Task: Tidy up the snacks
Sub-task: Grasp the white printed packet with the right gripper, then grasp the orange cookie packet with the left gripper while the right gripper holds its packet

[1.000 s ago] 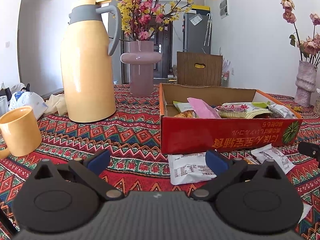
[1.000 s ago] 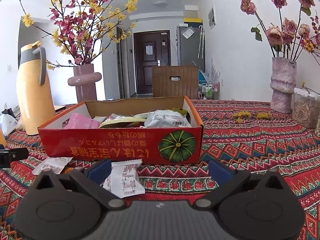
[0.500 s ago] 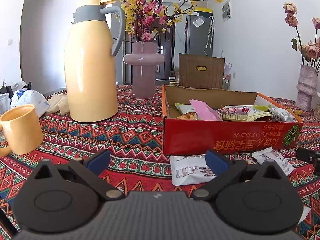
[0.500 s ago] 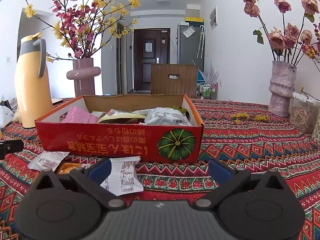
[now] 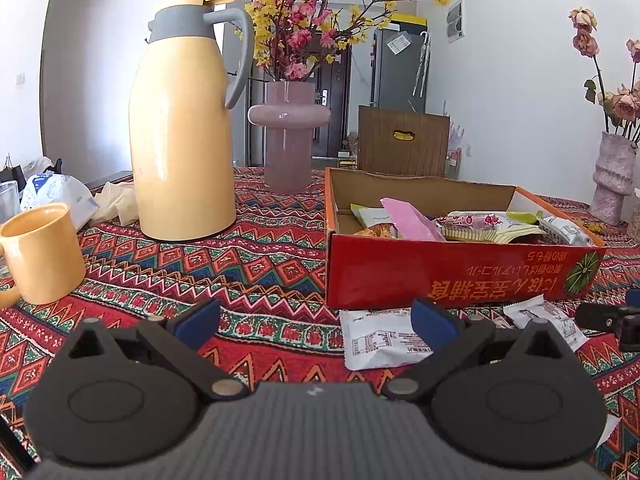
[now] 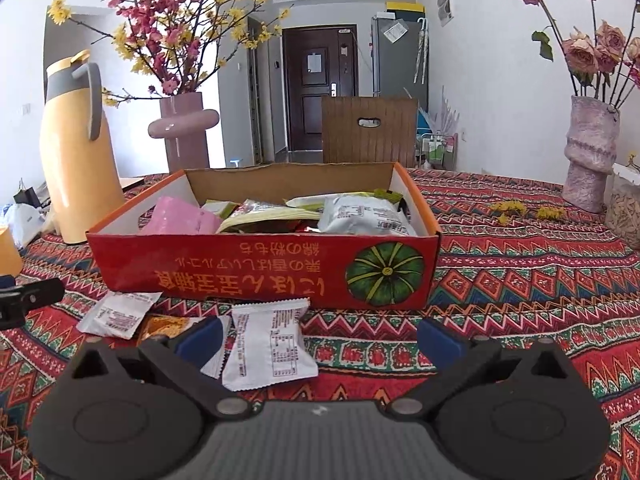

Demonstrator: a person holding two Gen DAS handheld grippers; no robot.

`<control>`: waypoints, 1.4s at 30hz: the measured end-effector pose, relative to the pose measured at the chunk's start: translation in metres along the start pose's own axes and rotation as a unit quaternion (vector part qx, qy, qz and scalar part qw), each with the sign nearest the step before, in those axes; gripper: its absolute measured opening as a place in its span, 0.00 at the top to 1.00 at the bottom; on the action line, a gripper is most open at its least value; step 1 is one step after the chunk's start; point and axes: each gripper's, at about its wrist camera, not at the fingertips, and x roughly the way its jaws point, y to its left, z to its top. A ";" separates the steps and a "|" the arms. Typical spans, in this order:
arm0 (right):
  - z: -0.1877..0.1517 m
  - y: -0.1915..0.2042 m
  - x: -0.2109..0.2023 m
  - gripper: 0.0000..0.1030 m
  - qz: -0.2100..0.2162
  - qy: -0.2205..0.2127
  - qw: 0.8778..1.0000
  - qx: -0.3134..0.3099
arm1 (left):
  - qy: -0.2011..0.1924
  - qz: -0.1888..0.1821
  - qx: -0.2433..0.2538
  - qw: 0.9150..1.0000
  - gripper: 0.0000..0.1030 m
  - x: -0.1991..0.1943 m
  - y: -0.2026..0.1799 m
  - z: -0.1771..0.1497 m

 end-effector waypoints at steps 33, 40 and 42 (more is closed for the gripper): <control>0.013 0.008 0.070 0.07 0.021 0.100 0.995 -0.019 | 0.007 -0.007 -0.008 1.000 0.00 0.002 0.002 -0.001; 0.014 0.001 0.052 0.59 0.048 0.086 0.995 -0.008 | 0.007 -0.007 -0.008 1.000 0.00 0.002 0.002 -0.001; 0.012 -0.001 0.043 0.59 0.046 0.074 0.996 -0.009 | 0.008 -0.007 -0.008 1.000 0.00 0.003 0.002 -0.001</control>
